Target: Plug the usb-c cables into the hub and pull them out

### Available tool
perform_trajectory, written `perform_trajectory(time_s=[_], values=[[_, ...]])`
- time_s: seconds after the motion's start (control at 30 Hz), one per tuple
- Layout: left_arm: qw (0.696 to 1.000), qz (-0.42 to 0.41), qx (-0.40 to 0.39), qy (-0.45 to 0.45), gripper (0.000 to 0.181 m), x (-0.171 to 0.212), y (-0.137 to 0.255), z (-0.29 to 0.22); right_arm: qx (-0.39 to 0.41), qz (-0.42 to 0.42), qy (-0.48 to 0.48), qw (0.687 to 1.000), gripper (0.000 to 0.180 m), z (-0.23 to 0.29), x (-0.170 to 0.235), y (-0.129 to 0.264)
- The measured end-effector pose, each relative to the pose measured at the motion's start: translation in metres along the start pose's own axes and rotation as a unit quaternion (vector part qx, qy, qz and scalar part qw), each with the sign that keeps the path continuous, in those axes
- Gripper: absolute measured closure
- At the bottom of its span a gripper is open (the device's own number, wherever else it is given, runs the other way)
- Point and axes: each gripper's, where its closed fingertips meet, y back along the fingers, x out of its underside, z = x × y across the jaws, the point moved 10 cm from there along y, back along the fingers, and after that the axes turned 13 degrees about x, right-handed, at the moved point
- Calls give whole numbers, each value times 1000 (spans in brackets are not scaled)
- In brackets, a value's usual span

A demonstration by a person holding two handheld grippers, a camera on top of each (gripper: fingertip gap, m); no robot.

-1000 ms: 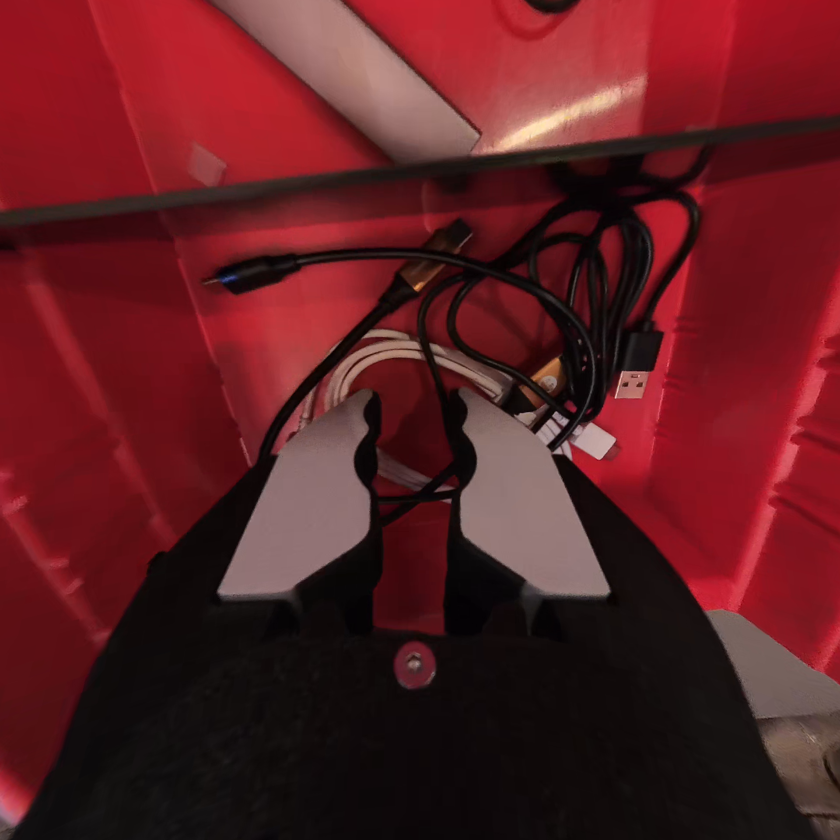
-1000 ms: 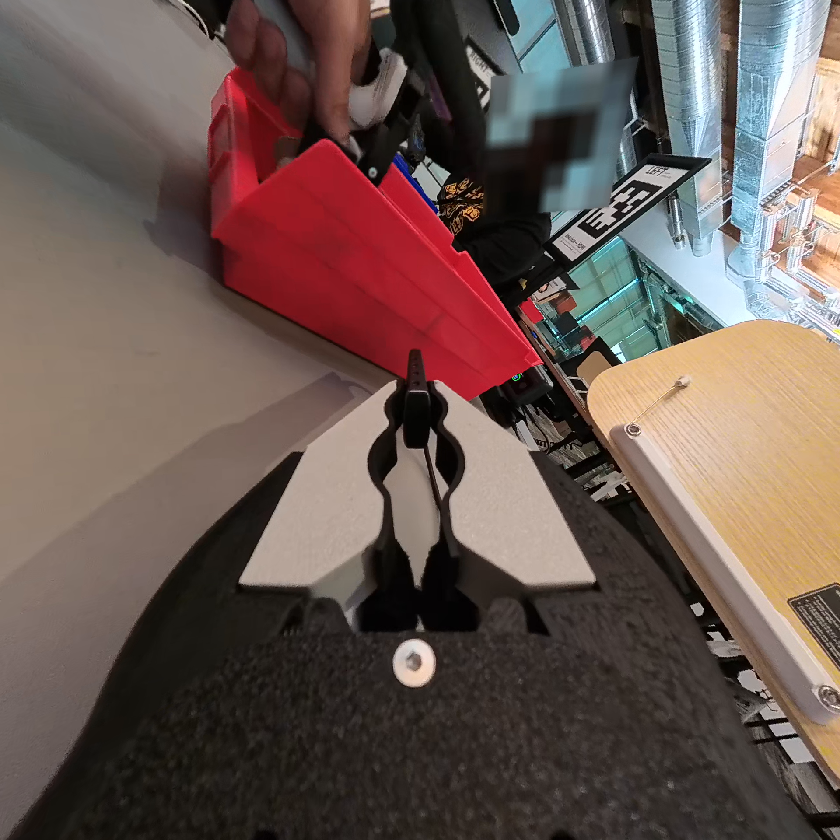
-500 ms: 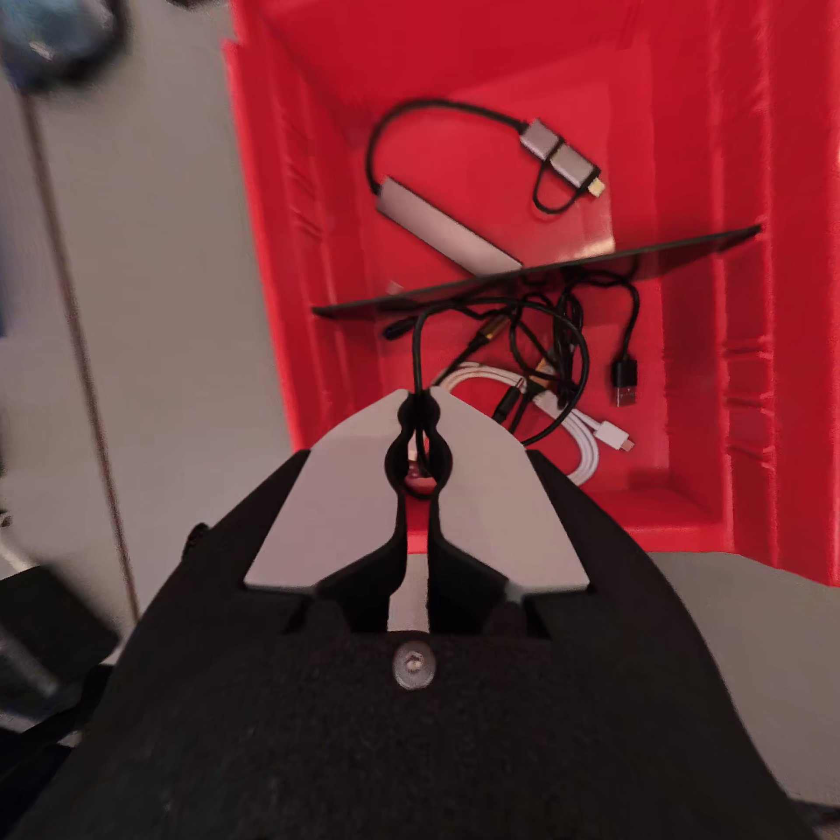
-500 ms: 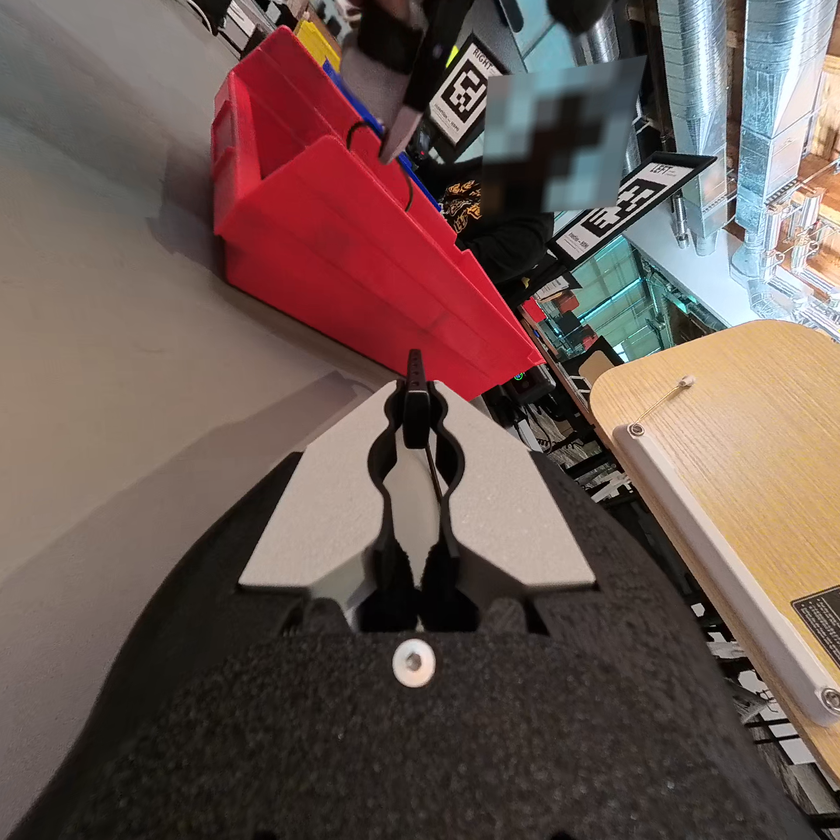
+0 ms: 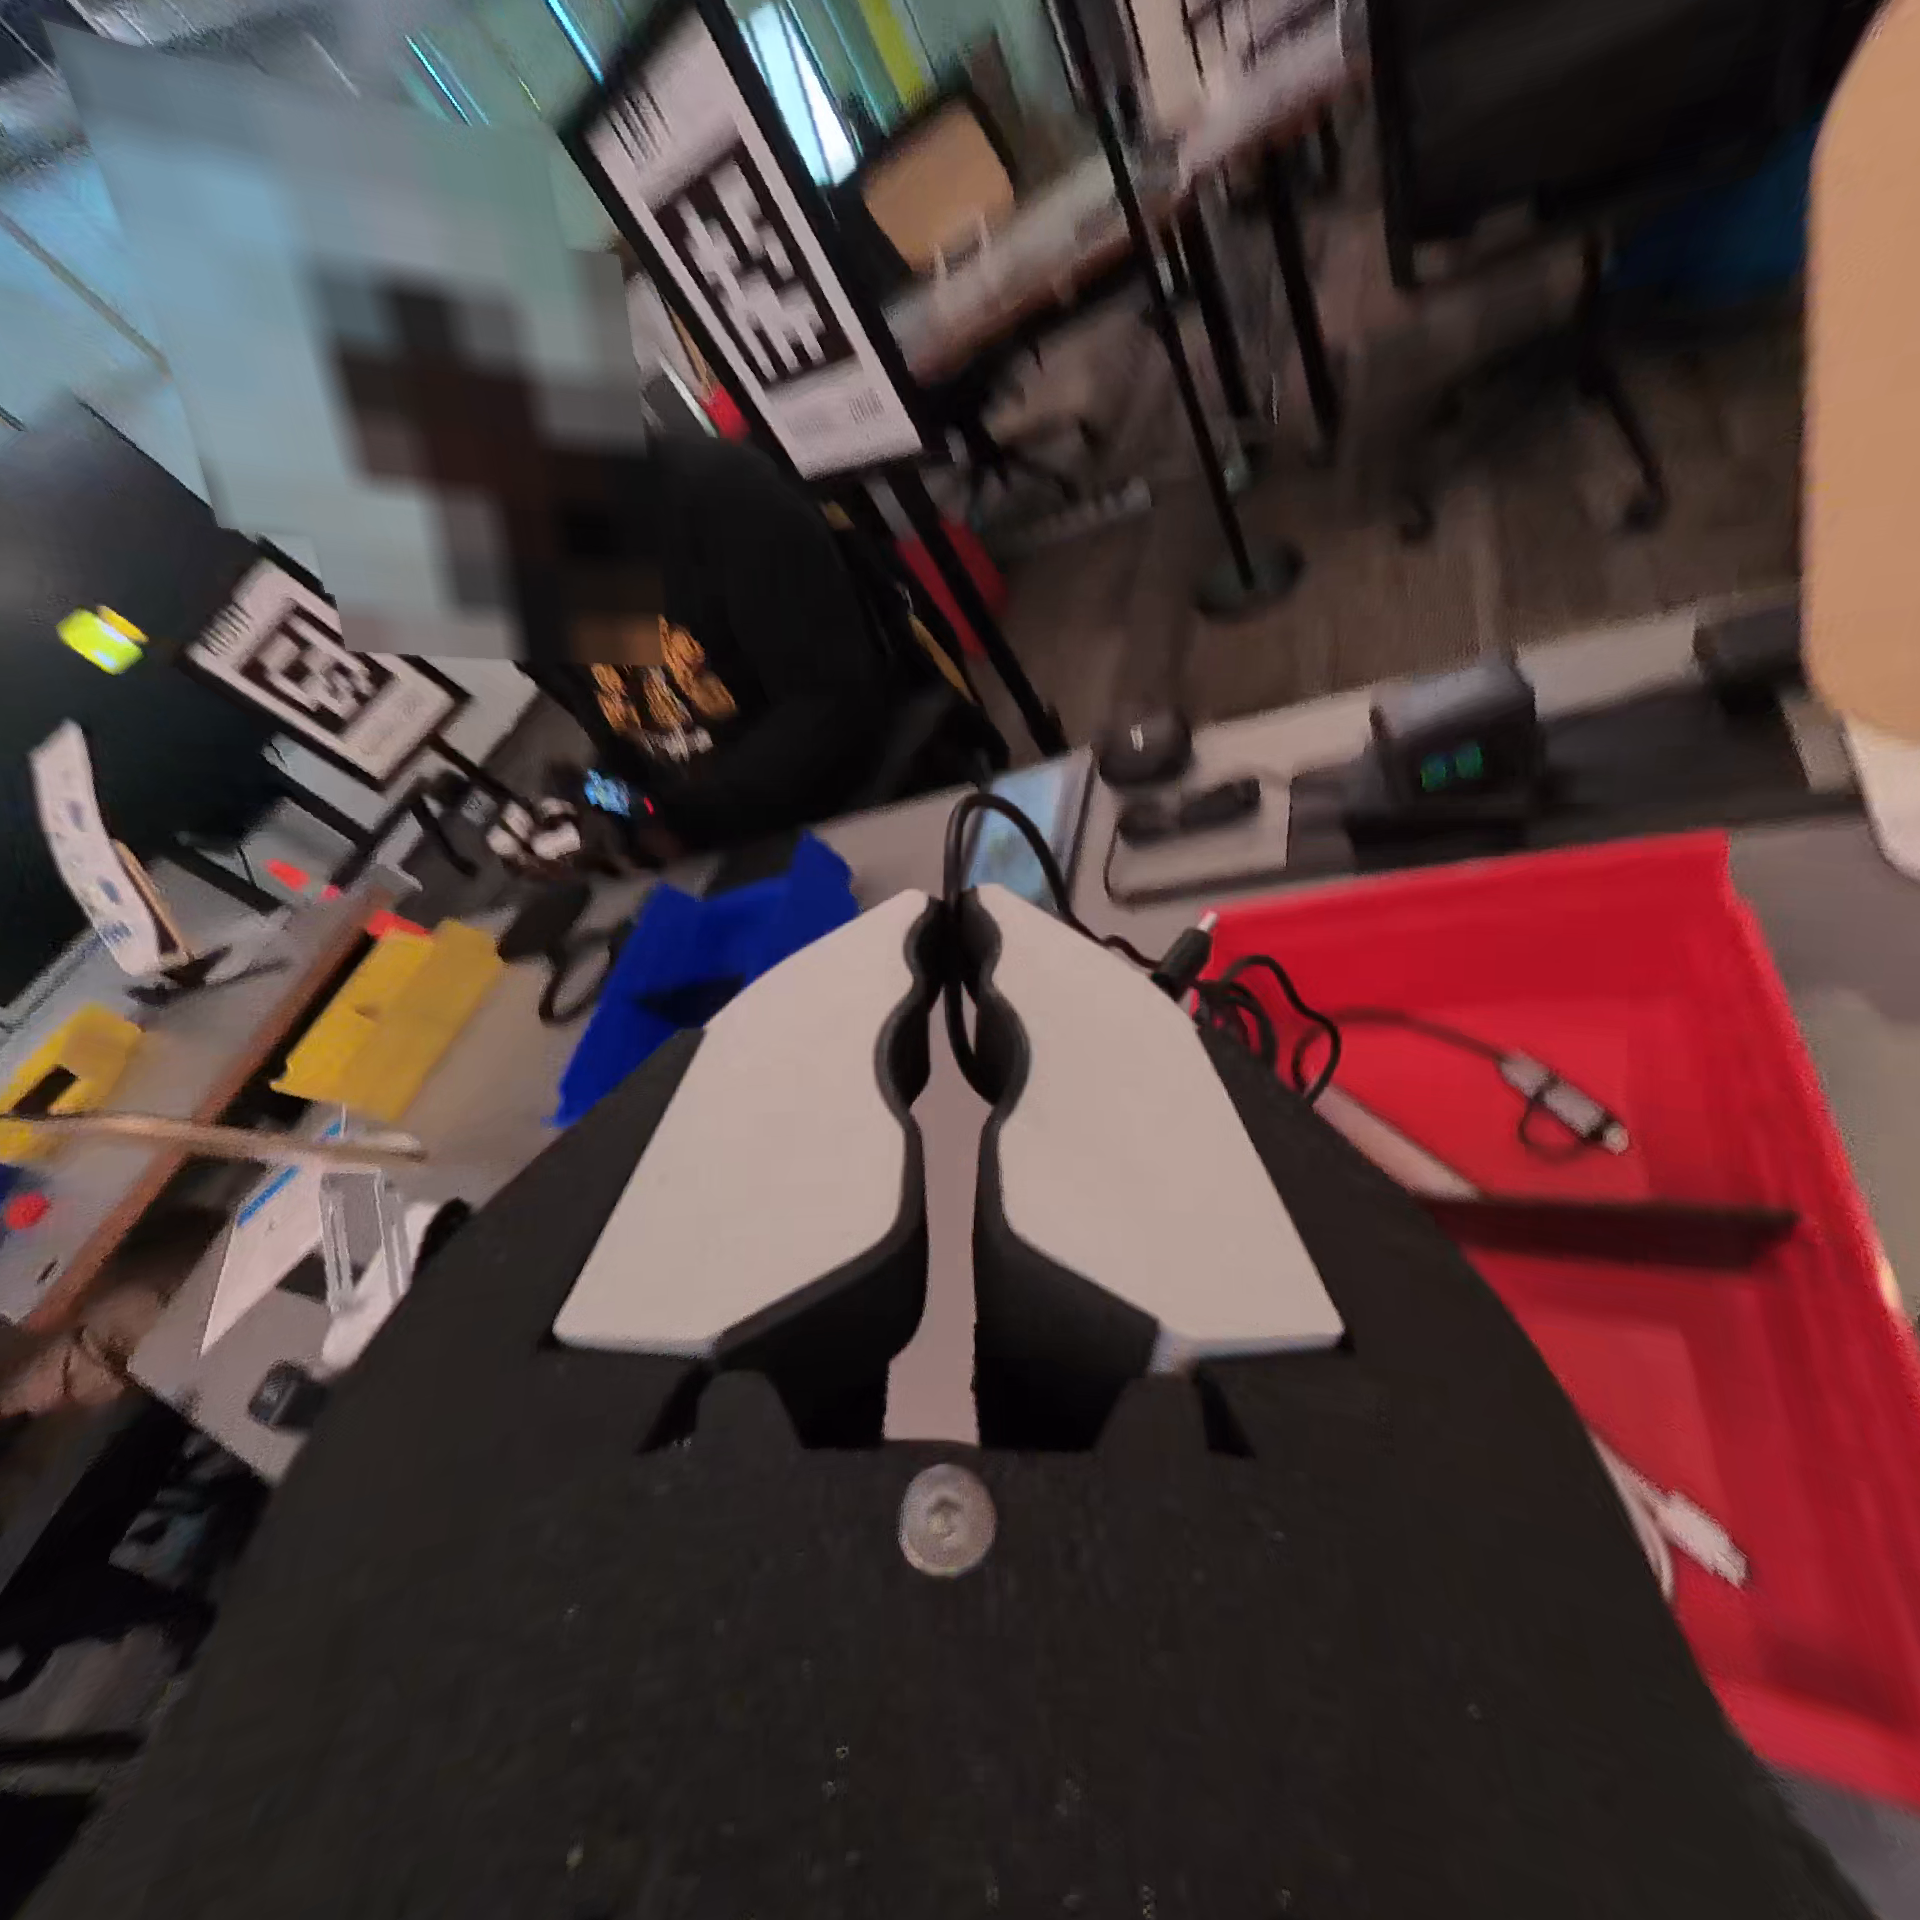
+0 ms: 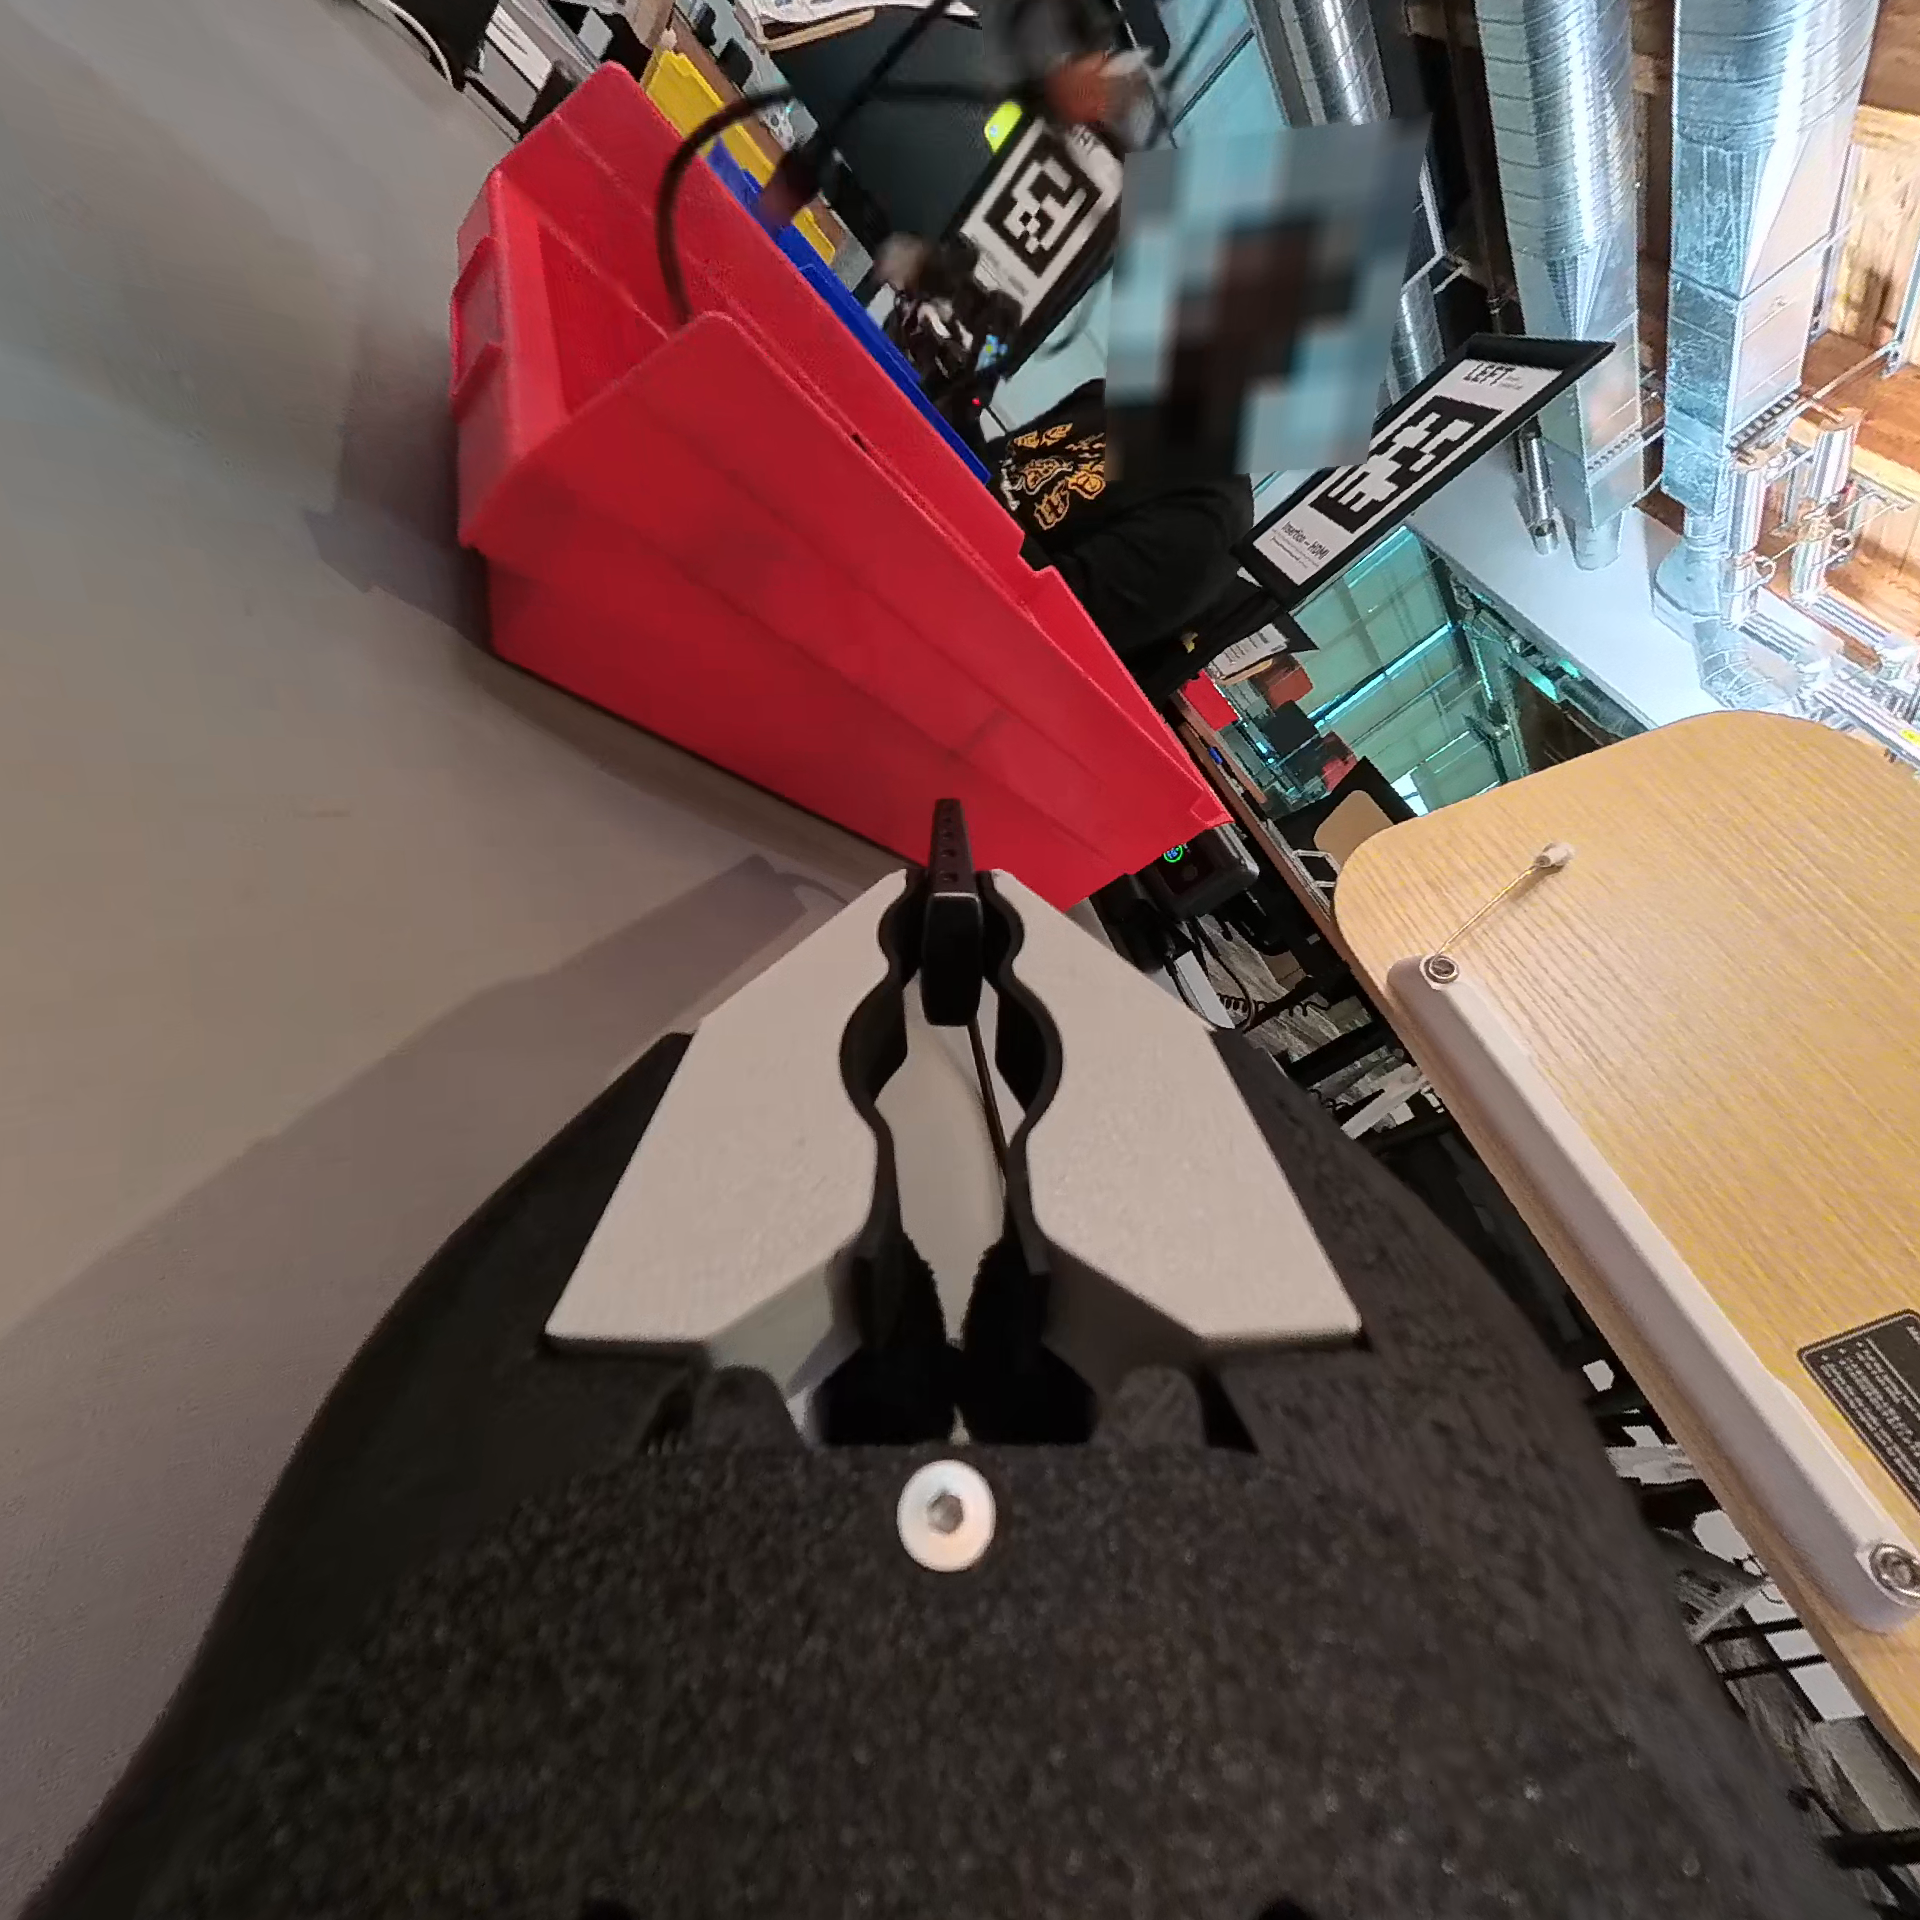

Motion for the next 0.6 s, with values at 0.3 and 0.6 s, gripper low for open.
perform_trajectory(time_s=[0.3,0.6], values=[[967,159,175,-89,179,30,-38,-59,-3,0,2,1000,170,1,0,0],[985,119,51,-112,179,47,-30,-35,-3,0,3,1000,170,1,0,0]])
